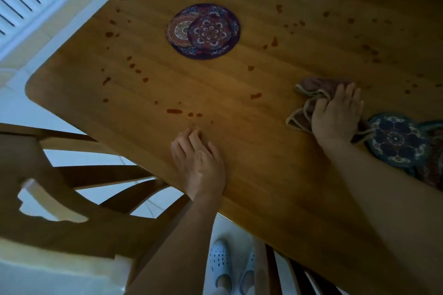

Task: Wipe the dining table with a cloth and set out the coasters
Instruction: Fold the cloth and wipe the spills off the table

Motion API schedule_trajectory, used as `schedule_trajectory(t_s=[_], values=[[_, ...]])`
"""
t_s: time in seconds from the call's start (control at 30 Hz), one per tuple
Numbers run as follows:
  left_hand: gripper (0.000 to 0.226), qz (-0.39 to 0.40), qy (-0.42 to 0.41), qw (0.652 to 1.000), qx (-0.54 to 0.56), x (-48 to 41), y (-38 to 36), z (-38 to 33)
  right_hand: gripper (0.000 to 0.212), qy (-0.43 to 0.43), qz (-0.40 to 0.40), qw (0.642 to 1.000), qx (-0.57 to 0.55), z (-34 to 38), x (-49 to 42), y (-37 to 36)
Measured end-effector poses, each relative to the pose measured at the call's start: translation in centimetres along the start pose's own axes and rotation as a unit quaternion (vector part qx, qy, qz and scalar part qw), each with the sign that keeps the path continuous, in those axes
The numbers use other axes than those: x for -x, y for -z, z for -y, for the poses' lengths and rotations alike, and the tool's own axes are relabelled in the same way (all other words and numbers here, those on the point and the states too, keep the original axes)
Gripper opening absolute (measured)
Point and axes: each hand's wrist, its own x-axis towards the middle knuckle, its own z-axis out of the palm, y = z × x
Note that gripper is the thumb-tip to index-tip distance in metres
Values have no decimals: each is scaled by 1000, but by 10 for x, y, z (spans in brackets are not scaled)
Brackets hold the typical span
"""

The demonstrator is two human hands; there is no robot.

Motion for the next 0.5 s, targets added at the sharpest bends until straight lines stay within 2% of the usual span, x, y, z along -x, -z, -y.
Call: schedule_trajectory(t_s=[0.13,0.3,0.37,0.5], values=[[34,2,0,1000,-6,-1,-4,3,65,5,5,1000,4,41,-24,-8],[32,5,3,1000,19,-1,-5,1,89,140,36,989,14,88,-6,-22],[39,11,7,999,34,-2,-3,0,95,212,45,976,15,98,9,-27],[57,5,12,996,87,-1,2,-1,74,330,41,943,-2,99,45,-35]])
